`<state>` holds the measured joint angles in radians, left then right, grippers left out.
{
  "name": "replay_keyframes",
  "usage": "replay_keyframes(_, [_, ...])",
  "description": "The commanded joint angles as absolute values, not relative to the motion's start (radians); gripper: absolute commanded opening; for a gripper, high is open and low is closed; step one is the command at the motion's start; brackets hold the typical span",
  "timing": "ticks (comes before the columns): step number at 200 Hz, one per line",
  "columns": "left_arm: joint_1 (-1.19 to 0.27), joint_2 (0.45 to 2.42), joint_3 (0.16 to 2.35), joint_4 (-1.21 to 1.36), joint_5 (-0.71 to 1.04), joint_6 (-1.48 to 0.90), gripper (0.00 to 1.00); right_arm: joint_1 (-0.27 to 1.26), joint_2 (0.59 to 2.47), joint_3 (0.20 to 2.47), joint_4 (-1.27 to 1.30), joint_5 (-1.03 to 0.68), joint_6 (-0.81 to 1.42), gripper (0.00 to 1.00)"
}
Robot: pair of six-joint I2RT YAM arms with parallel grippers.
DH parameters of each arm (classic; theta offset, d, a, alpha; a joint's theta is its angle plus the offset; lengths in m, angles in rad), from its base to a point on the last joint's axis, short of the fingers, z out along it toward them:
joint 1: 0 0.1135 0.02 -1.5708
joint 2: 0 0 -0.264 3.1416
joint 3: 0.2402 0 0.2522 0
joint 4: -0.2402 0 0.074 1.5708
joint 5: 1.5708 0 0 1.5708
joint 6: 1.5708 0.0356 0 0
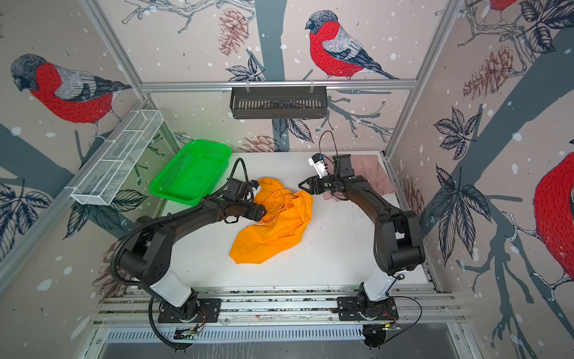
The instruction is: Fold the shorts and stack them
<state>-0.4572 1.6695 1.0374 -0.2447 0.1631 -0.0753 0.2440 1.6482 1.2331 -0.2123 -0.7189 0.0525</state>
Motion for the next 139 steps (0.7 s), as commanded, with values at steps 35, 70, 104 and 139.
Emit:
replay_keyframes(35, [-0.461,1.682,1.062,-0.328,0.14,-0.111,0.59,0.399,1.471,1.15,-0.357,-0.197,0.139,0.75])
replay_keyframes(70, [-0.462,1.605,1.086,-0.364,0.156,-0.153,0.83,0.452,1.339,0.985,-0.395,-0.153,0.258,0.77])
replay_keyframes(104, [-0.462,1.54,1.072,-0.346,0.195,-0.185,0.94,0.592,1.212,0.798,-0.293,-0.113,0.289,0.79])
replay_keyframes(139, [-0.462,1.541,1.033,-0.322,0.217,-0.213,0.94,0.625,1.216,0.711,-0.169,-0.021,0.303,0.79])
